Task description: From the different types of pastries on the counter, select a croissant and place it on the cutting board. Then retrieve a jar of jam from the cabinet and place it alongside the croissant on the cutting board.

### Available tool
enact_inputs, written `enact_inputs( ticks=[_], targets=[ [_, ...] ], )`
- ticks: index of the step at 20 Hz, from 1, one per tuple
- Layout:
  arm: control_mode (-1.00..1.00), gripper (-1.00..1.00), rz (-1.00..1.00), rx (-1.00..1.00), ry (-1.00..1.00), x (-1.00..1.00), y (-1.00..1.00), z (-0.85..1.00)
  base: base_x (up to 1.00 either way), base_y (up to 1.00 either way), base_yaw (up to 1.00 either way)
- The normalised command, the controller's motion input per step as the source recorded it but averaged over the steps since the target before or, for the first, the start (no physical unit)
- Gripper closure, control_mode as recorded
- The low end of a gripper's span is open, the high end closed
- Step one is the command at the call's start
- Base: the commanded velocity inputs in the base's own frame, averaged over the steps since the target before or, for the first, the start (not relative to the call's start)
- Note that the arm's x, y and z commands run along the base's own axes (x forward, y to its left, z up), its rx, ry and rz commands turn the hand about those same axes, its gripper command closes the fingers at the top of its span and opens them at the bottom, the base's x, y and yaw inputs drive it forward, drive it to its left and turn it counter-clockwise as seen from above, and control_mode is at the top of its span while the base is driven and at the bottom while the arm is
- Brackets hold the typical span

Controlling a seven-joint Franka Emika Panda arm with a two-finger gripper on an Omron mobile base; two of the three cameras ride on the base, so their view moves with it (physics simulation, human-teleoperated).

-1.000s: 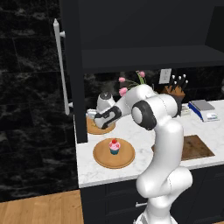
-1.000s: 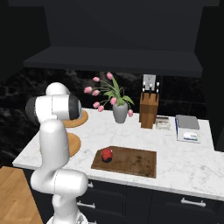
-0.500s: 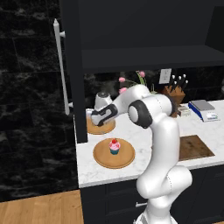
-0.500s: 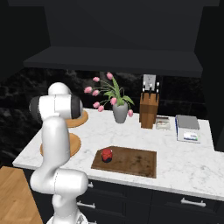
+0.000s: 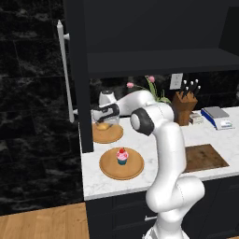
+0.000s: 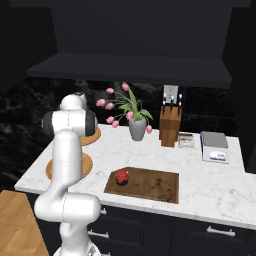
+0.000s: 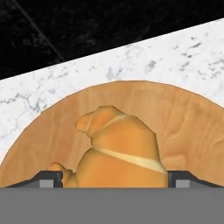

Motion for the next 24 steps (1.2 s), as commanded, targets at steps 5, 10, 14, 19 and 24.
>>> enact_inputs(
  ticks=[5, 10, 14, 19, 24],
  targets=[
    [-1.00, 1.00, 0.00, 0.00, 0.04, 0.09, 0.02, -0.34, 0.00, 0.00, 0.00],
    [-1.00, 1.00, 0.01, 0.08, 0.00, -0.06, -0.17, 0.49, 0.00, 0.00, 0.00],
    [-1.00, 1.00, 0.00, 0.11, -0.02, -0.08, -0.23, 0.68, 0.00, 0.00, 0.00],
    [-1.00, 1.00, 0.00, -0.04, -0.06, -0.50, 0.00, -0.18, 0.00, 0.00, 0.00],
    [-1.00, 1.00, 0.02, -0.21, -0.25, -1.00, 0.00, -0.62, 0.00, 0.00, 0.00]
  ],
)
